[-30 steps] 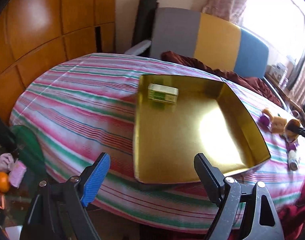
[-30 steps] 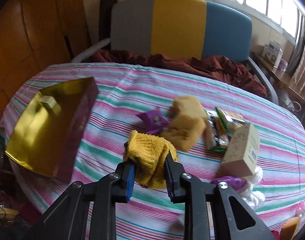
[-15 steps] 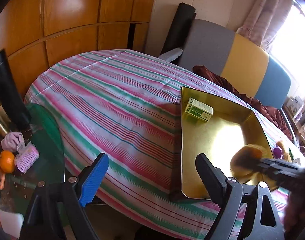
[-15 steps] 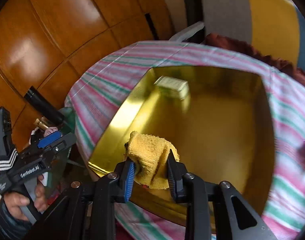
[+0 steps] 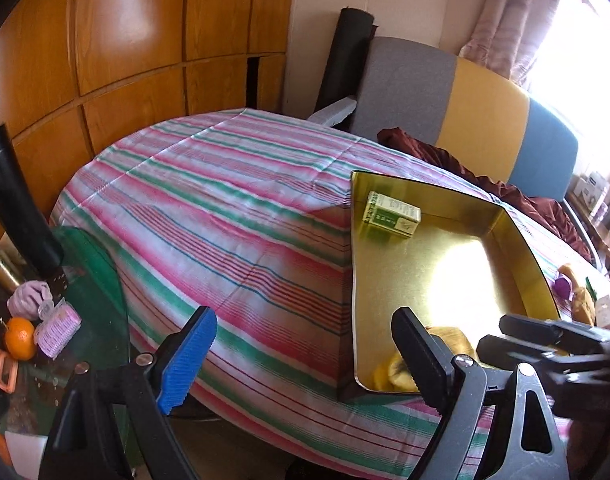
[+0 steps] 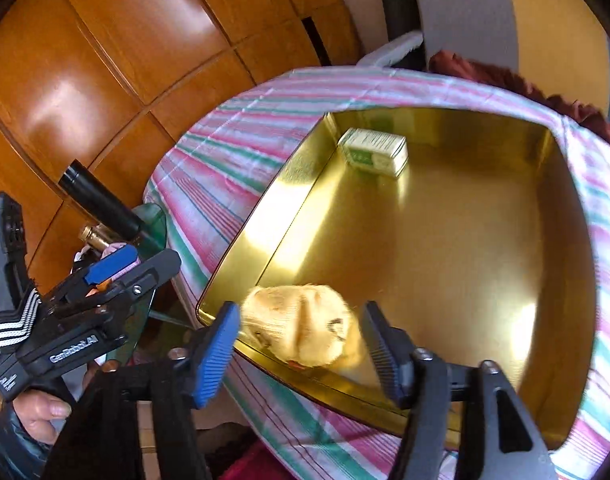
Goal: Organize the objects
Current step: 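Carry the yellow knitted sock with the right gripper into the gold tin and release, then move the left gripper back to the items and grasp the beige towel roll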
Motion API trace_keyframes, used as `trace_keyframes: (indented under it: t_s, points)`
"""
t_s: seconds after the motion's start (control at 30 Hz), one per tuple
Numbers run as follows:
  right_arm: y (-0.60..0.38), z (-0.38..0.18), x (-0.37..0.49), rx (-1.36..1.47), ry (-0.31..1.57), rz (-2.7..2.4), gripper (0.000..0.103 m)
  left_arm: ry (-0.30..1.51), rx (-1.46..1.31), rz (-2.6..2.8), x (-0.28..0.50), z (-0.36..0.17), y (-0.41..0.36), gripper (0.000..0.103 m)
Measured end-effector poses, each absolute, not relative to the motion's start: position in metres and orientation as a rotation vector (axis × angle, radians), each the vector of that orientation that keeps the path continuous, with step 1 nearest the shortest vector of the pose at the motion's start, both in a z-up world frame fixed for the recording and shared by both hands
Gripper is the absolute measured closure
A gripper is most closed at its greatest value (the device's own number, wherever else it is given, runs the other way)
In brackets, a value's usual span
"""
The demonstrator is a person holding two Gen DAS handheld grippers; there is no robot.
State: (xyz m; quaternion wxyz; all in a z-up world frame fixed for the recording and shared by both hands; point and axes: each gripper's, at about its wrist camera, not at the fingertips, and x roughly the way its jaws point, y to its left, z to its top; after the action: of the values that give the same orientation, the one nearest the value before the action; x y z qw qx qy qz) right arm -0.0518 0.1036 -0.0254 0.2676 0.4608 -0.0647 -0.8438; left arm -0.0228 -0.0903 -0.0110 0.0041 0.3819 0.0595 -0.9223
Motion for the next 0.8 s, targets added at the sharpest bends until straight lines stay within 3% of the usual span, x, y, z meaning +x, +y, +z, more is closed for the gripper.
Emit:
trace_keyframes:
  t_s: [0.33,0.8]
  points:
    - [0.154,-0.009,-0.031,1.216,-0.095,-2.475,0.034,0.065,1.202,-2.971,-0.015,-0.01,-0.059,0.013]
    - [0.284,-0.02,-0.012,1.403,-0.169,-2.722,0.034,-0.003,1.292,-3.087,-0.011,-0.014,-0.009,0.013]
